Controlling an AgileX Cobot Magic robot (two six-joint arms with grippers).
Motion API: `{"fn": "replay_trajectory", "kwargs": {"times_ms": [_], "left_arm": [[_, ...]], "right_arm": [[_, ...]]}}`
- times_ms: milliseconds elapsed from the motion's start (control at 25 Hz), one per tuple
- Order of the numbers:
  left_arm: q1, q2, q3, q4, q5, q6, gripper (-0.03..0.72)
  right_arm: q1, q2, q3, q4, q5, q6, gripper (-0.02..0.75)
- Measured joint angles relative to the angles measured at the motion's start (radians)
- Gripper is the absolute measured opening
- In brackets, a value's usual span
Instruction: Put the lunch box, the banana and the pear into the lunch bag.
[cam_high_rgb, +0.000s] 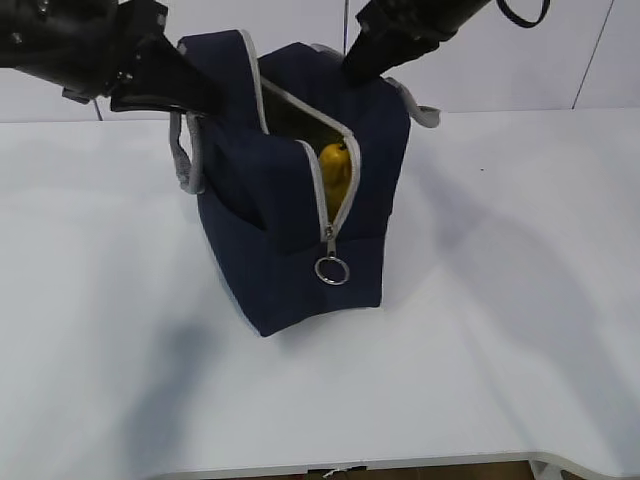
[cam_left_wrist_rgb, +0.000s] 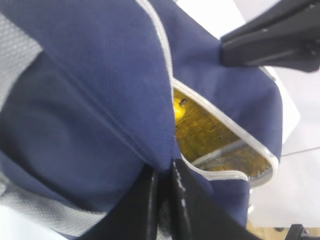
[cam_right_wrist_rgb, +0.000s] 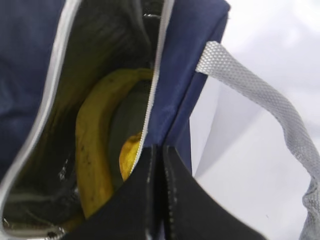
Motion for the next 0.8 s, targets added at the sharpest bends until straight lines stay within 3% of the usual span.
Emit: {"fn": "replay_trajectory", "kwargs": {"times_ms": [240, 440, 800], "left_arm": [[-0.091, 0.0, 0.0, 0.0, -0.067, 0.011, -0.003], [-0.124, 0.008, 0.0, 0.002, -0.079, 0.018, -0.003], [-0.202, 0.023, 0.0, 0.016, -0.062, 0.141, -0.003]], "right_arm": [[0.0, -0.103, 0.135, -0.041, -0.065, 0.042, 0.018], [0.0, -0.235, 0.36, -0.044, -0.229, 0.055, 0.018], [0.0, -0.45, 0.703, 0.045, -0.48, 0.048, 0.018]]}}
